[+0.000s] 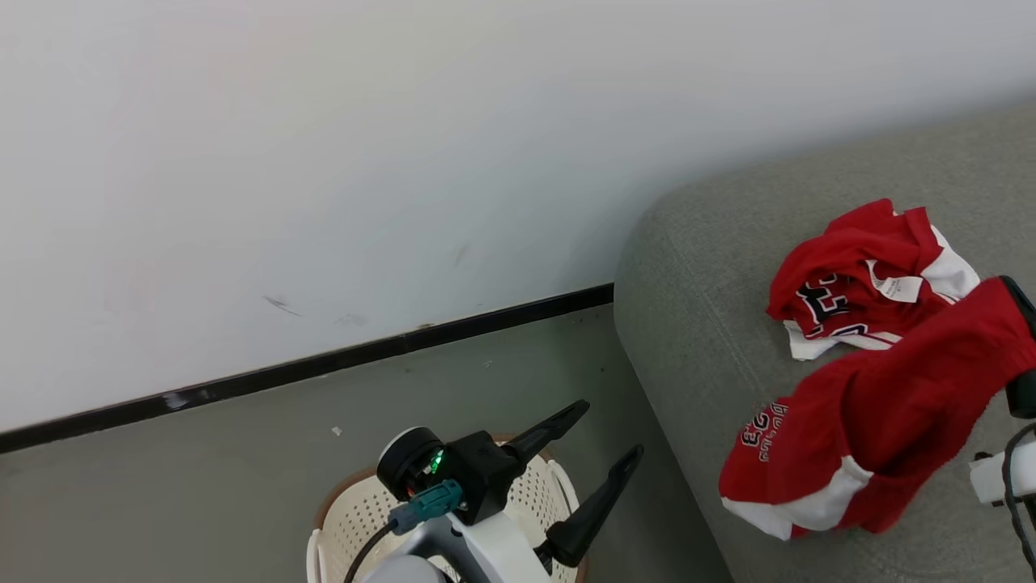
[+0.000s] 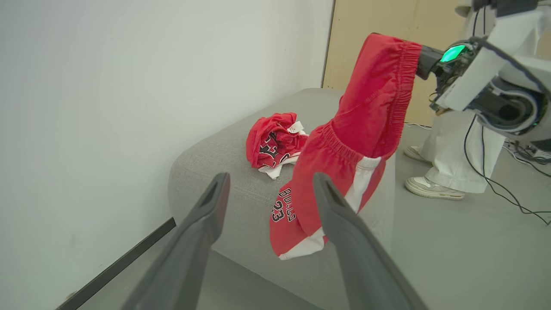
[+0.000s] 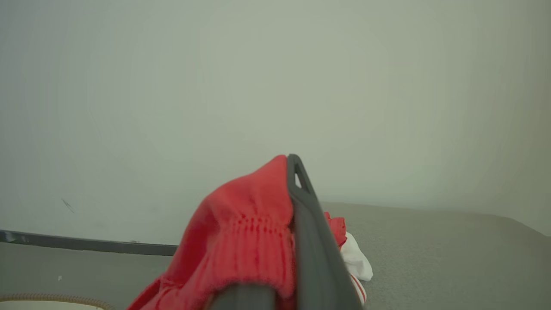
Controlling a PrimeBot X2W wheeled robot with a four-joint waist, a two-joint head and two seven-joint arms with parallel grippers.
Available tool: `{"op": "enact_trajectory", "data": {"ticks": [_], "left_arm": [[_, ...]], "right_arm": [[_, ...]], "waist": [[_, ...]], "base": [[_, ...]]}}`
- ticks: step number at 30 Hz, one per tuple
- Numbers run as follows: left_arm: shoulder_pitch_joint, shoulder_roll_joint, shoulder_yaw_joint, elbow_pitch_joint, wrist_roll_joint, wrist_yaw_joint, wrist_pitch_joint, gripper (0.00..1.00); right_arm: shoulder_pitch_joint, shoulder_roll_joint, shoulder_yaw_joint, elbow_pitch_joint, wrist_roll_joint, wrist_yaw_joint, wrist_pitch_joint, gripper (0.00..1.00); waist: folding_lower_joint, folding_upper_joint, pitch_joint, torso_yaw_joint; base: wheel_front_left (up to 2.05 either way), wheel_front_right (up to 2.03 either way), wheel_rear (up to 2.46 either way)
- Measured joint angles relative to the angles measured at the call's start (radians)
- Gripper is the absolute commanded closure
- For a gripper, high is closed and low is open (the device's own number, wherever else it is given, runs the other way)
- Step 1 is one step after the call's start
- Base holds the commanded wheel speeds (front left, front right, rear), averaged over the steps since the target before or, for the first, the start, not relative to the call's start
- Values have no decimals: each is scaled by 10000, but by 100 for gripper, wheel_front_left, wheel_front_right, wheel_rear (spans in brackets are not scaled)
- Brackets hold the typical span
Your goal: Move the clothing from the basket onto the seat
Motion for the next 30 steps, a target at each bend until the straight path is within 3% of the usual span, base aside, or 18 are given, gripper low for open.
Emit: {"op": "enact_trajectory", "data": {"ticks": [8, 13, 17, 25, 30], "left_arm": [[36, -58, -355, 163, -77, -81, -253, 0], [159, -77, -420, 280, -77, -81, -395, 0], [183, -81, -380, 314, -77, -38, -437, 0], [344, -86, -178, 286, -63, 393, -589, 0], [350, -81, -84, 242, 84, 640, -596, 0]], "right_arm": [[673, 318, -391, -483, -86, 0, 0, 100], [826, 616, 441, -497, 368, 0, 61, 100], [577, 261, 1300, -385, 568, 0, 198, 100], [-1637, -550, 2368, 268, 932, 0, 842, 100], [-2960, -800, 2504, 930, 1241, 0, 1354, 100]], "waist": [[0, 0, -62, -573], [0, 1, -69, -938], [0, 0, -24, -1117], [0, 0, 294, -1182], [1, 0, 573, -1087]], "base": [[0, 0, 0], [0, 0, 0], [0, 0, 0], [0, 0, 0], [0, 0, 0]]}}
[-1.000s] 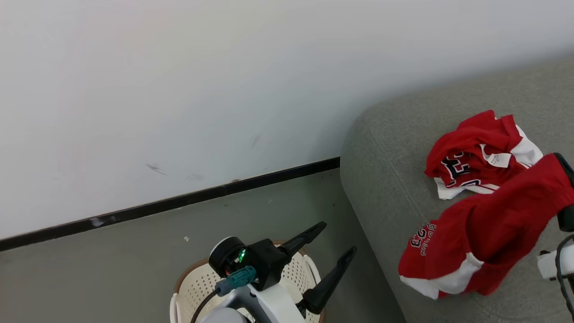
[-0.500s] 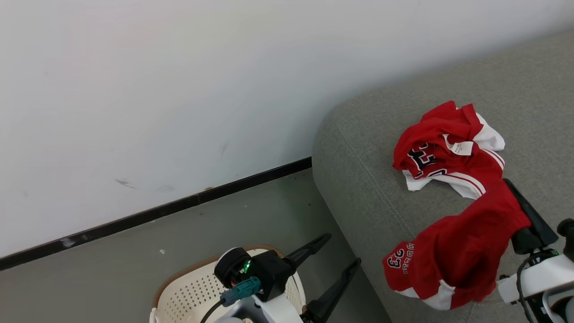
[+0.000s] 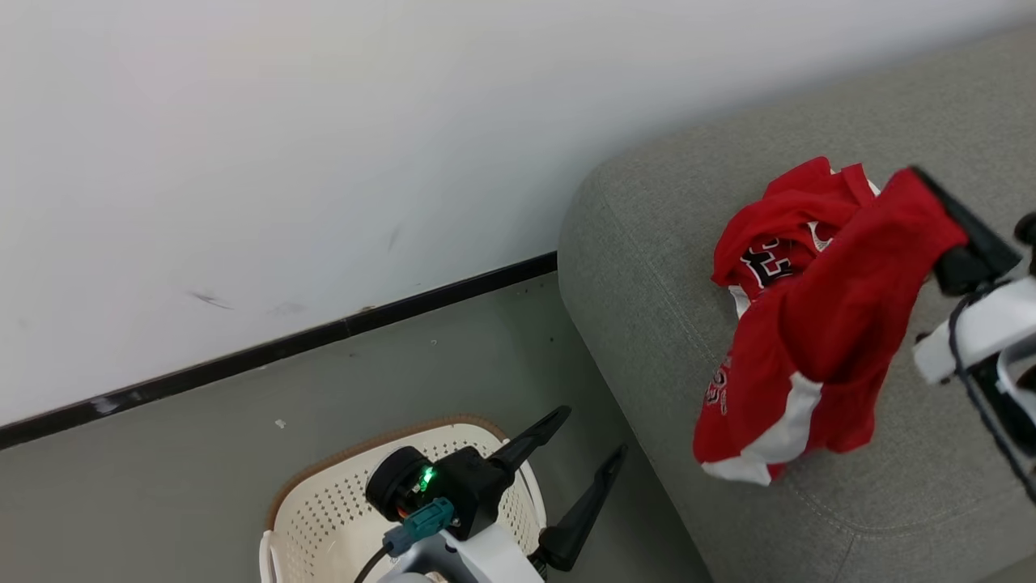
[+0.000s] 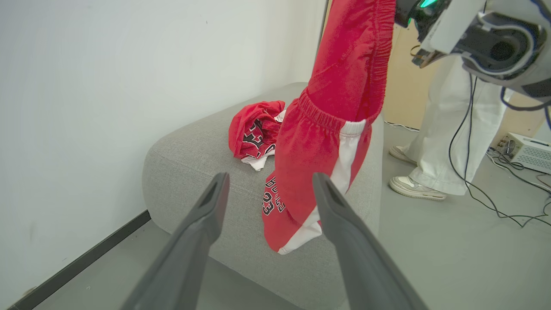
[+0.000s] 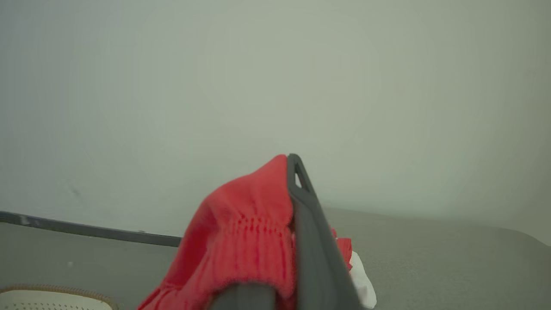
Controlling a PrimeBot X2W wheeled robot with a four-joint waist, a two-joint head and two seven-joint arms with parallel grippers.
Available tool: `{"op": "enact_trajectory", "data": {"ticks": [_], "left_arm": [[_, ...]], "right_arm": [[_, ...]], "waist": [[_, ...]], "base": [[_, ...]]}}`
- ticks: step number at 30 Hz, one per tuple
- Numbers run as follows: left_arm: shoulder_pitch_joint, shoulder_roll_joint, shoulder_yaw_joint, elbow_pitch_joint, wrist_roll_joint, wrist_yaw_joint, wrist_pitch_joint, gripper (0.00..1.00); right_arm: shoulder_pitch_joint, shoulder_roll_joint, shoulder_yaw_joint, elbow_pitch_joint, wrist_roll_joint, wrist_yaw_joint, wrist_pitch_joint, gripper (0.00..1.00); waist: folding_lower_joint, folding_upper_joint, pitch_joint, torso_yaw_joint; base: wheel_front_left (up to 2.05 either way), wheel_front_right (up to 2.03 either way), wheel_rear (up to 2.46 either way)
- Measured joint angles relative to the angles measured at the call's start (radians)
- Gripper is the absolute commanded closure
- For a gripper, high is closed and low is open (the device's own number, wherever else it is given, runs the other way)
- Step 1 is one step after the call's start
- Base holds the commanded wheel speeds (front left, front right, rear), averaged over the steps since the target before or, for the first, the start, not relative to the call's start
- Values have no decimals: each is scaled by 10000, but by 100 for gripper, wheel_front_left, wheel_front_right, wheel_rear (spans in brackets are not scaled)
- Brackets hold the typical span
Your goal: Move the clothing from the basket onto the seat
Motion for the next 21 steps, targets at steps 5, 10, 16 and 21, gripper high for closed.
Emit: {"op": "enact_trajectory", "data": {"ticks": [5, 10, 16, 21], "left_arm": [[-1, 61, 109, -171, 236, 226, 2, 0], [-67, 142, 186, -491, 418, 410, 17, 0], [-503, 136, 127, -930, 767, 443, 196, 0], [-733, 140, 35, -1189, 905, 497, 401, 0]], "right_arm": [[-1864, -552, -717, 570, 205, 0, 428, 100], [-3254, -1218, -1684, 1220, 230, 0, 692, 100], [-3942, -1925, -2596, 2537, 111, 2, 1108, 100], [-4060, -2010, -3112, 3609, -173, 0, 1229, 100]], "waist": [[0, 0, 315, 117], [0, 0, 661, 248], [0, 0, 1116, 452], [0, 0, 1560, 649]], "base": [[0, 0, 0], [0, 0, 0], [0, 0, 0], [0, 0, 0]]}}
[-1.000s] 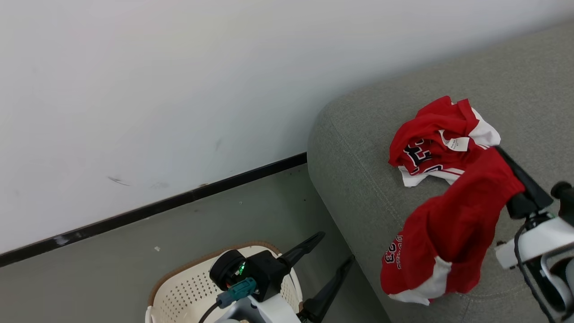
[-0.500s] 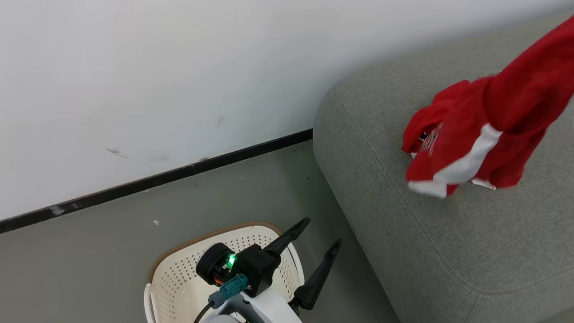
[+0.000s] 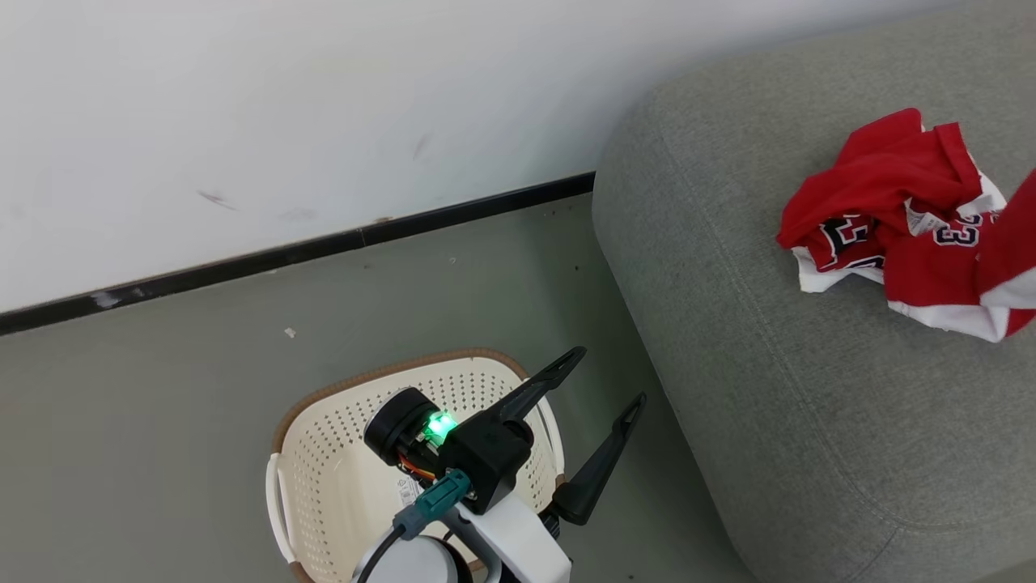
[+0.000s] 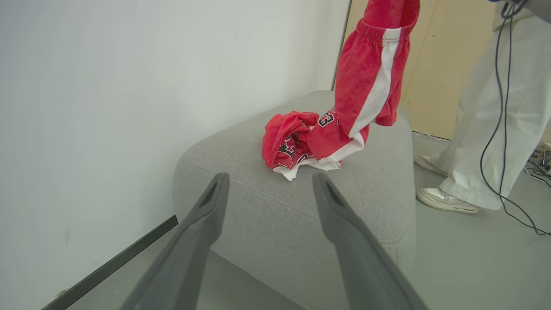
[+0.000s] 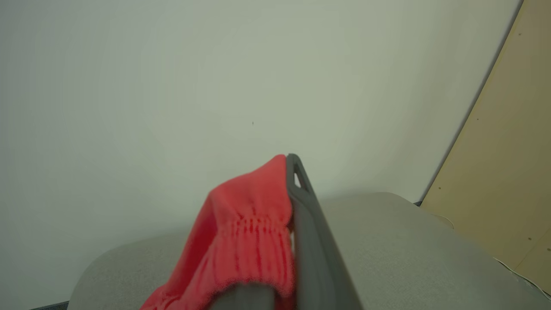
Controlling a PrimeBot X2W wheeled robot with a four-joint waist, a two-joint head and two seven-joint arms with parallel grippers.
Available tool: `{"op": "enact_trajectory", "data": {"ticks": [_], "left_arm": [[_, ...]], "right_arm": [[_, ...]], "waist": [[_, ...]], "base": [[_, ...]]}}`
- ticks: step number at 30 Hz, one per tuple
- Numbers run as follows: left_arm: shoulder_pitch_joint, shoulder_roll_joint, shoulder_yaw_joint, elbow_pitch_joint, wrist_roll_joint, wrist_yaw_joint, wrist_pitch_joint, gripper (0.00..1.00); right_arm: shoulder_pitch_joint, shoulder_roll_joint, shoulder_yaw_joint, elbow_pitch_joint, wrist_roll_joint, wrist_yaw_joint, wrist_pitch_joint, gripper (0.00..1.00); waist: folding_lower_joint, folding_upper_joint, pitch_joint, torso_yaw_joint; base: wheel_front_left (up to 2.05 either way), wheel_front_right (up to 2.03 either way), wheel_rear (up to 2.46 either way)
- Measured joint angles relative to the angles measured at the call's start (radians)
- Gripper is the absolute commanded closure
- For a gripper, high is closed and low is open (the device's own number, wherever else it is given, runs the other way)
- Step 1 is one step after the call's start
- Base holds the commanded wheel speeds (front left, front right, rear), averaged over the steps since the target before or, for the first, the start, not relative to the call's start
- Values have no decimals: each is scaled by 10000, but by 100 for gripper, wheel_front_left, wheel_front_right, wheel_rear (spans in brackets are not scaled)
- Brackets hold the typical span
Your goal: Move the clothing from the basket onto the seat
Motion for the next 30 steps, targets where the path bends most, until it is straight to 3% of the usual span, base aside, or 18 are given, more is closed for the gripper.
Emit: {"op": "enact_trajectory", "data": {"ticks": [7, 17, 30], "left_arm": [[-236, 33, -144, -173, 109, 0, 313, 0], [-907, 67, -221, -460, 387, -63, 571, 0], [-1606, 128, -205, -550, 568, -249, 658, 0]], "right_arm": [[-384, 263, -155, 959, -431, 0, -65, 100], [-556, 1164, 892, 2090, -1296, 0, -610, 100], [-331, 1605, 217, 3359, -1580, 0, -1323, 100]], "waist": [[0, 0, 580, 270], [0, 0, 1537, 766], [0, 0, 2513, 1217]], "base": [[0, 0, 0], [0, 0, 0], [0, 0, 0]]}}
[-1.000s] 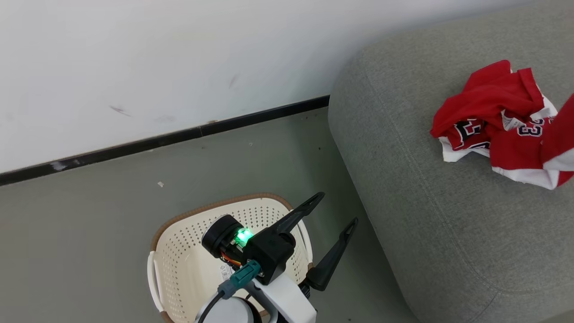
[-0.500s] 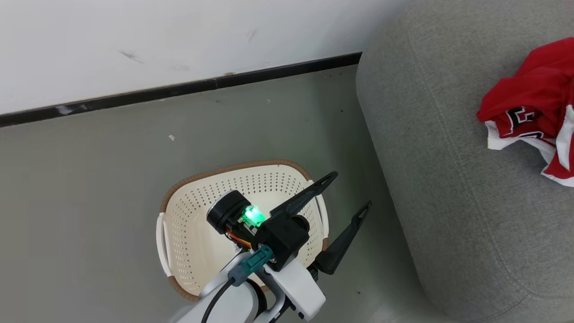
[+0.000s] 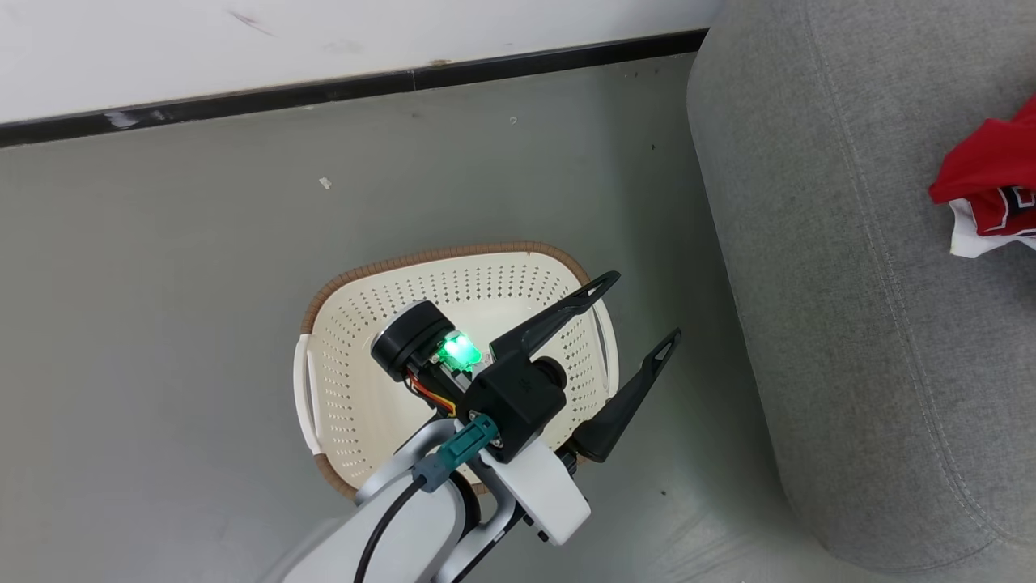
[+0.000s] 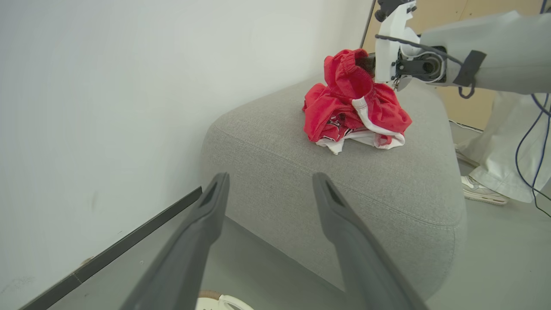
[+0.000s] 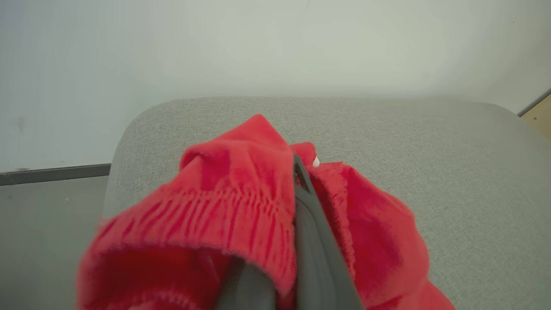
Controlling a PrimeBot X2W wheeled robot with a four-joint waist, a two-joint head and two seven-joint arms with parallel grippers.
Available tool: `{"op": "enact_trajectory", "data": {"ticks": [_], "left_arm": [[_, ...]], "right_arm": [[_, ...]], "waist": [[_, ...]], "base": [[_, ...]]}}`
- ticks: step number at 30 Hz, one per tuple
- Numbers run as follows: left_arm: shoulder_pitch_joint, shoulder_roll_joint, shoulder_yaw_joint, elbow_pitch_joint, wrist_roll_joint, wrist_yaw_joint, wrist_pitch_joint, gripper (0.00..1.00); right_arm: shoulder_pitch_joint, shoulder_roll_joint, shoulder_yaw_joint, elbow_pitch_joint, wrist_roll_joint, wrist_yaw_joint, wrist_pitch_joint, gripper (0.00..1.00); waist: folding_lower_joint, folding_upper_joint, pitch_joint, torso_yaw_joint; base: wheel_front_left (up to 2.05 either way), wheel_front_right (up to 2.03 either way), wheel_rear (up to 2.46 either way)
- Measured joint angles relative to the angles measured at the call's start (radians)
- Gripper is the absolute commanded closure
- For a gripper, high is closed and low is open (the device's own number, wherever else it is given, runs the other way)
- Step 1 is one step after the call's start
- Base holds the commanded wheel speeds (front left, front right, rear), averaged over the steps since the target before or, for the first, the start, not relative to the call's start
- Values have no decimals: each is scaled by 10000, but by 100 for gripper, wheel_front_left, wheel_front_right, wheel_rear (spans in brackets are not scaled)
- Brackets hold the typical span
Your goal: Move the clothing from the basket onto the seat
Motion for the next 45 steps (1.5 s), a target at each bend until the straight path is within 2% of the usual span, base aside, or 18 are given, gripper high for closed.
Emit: {"op": "enact_trajectory", "data": {"ticks": [1, 2, 4, 6, 7, 8, 17, 22, 29, 37, 45], "left_arm": [[-21, 0, 6, 21, -2, 0, 0, 0], [-48, -4, 10, 36, -2, -2, 0, 0], [-155, -2, 46, 59, 0, -36, 0, 0], [-215, 15, 169, 65, 2, -67, -2, 0], [-224, 56, 236, 88, 10, -67, -4, 0], [-234, 102, 290, 132, 17, -67, -6, 0], [-277, 176, 504, 550, -36, -67, -96, 0], [-267, 205, 704, 775, -286, -65, -182, 0], [-110, 247, 936, 993, -579, -58, -387, 0], [317, 410, 1657, 1313, -750, 309, -840, 0], [967, 527, 2491, 1563, -911, 932, -1444, 0]], "right_arm": [[0, 29, -92, 35, 0, 0, -88, 100], [1, 52, -142, 61, 0, 0, -174, 95], [-2, 153, -242, 65, 21, 0, -431, 67], [-7, 301, -192, 59, 27, 0, -725, 51], [-11, 408, -132, 54, 29, 0, -828, 11], [-12, 535, -100, 52, 33, 0, -905, 0], [410, 738, 293, 15, 201, 0, -1152, 0], [825, 796, 907, -508, 186, 0, -1183, 0], [1559, 934, 1162, -1290, 201, 0, -1187, 0], [2351, 1304, 1139, -2637, 548, 0, -1187, 0], [3142, 1837, 1126, -3973, 732, 0, -1189, 0]], "waist": [[0, 0, 60, 21], [0, 0, 116, 38], [0, 0, 224, 62], [-1, 0, 319, 55], [-1, 0, 348, 25], [0, 0, 364, -17], [0, 0, 237, -447], [0, 0, -18, -733], [0, 0, -407, -1071], [0, 0, -955, -1354], [0, 0, -1538, -1400]], "base": [[0, 0, 0], [0, 0, 0], [0, 0, 0], [0, 0, 0], [0, 0, 0], [0, 0, 0], [0, 0, 0], [0, 0, 0], [0, 0, 0], [0, 0, 0], [0, 0, 0]]}}
